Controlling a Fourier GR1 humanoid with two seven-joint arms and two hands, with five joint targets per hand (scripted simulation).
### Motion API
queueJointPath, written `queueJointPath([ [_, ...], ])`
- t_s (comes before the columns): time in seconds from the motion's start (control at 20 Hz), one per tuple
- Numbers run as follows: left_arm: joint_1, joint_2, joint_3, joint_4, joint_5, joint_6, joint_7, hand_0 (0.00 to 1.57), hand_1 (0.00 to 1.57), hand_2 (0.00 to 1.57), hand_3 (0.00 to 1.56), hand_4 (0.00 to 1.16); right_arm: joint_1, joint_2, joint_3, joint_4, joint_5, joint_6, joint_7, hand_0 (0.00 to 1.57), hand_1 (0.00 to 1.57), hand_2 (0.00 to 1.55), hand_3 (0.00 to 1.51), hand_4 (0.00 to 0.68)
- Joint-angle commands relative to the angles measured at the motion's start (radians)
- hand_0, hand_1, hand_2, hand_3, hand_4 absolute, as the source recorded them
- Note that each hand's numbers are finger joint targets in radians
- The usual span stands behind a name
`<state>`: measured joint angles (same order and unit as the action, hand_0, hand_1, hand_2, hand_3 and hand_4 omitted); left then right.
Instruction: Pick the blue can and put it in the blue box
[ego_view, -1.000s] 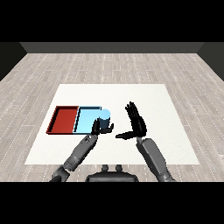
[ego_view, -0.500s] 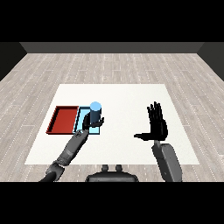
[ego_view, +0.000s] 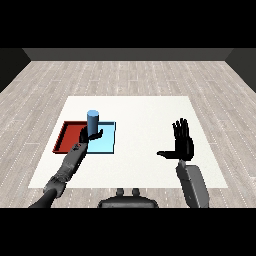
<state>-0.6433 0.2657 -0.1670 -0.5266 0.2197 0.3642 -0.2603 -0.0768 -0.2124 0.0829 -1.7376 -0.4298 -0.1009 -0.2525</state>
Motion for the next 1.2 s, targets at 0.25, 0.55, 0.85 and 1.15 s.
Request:
queueJointPath([
  [0.25,-0.164,-0.006,0.006,0.342,-0.085,0.048,0.134,1.57,1.57,1.54,1.41,0.97,-0.063,0.042,-0.032,0.188,0.003,0.028,-0.055,0.0,0.0,0.0,0.0,0.0],
  [0.55,-0.192,-0.046,-0.045,0.476,-0.16,0.029,0.178,1.38,1.38,1.3,1.0,0.88,-0.085,0.006,-0.081,0.191,-0.02,0.035,-0.012,0.0,0.0,0.0,0.0,0.0],
  [0.85,-0.161,-0.087,0.0,0.515,-0.124,-0.035,0.219,1.57,1.57,1.43,0.0,0.78,-0.024,0.048,-0.063,0.207,-0.019,0.071,-0.082,0.0,0.0,0.0,0.0,0.0],
  [1.15,-0.174,-0.079,-0.031,0.524,-0.173,-0.032,0.252,0.0,0.0,0.0,0.0,0.59,-0.036,0.032,-0.07,0.185,-0.02,0.08,-0.056,0.0,0.0,0.0,0.0,0.0],
])
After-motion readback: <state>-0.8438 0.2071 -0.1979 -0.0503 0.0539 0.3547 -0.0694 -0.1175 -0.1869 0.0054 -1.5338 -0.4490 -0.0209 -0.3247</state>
